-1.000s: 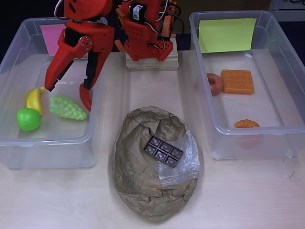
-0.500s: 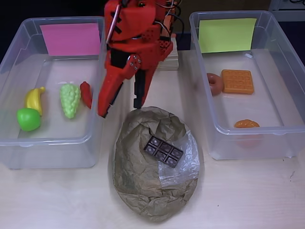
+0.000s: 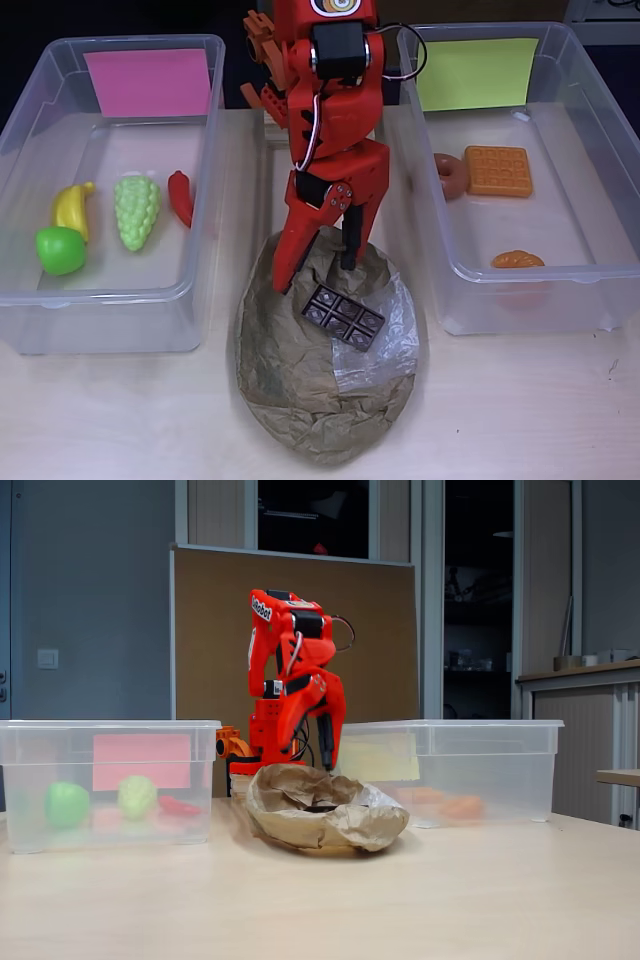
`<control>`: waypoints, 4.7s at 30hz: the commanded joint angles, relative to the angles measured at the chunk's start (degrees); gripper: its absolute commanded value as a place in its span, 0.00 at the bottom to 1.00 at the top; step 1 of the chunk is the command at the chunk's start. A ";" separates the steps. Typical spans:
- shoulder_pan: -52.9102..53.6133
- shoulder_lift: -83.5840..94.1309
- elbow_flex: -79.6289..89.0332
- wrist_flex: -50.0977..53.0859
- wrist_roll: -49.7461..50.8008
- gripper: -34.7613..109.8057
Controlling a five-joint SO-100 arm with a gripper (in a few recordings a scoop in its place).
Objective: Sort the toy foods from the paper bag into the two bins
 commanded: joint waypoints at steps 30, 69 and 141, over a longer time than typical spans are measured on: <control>-1.93 -19.51 -8.26 -8.17 -1.23 0.51; -0.79 -36.04 -27.51 -0.97 -12.48 0.38; -58.18 22.68 17.14 -25.40 63.37 0.55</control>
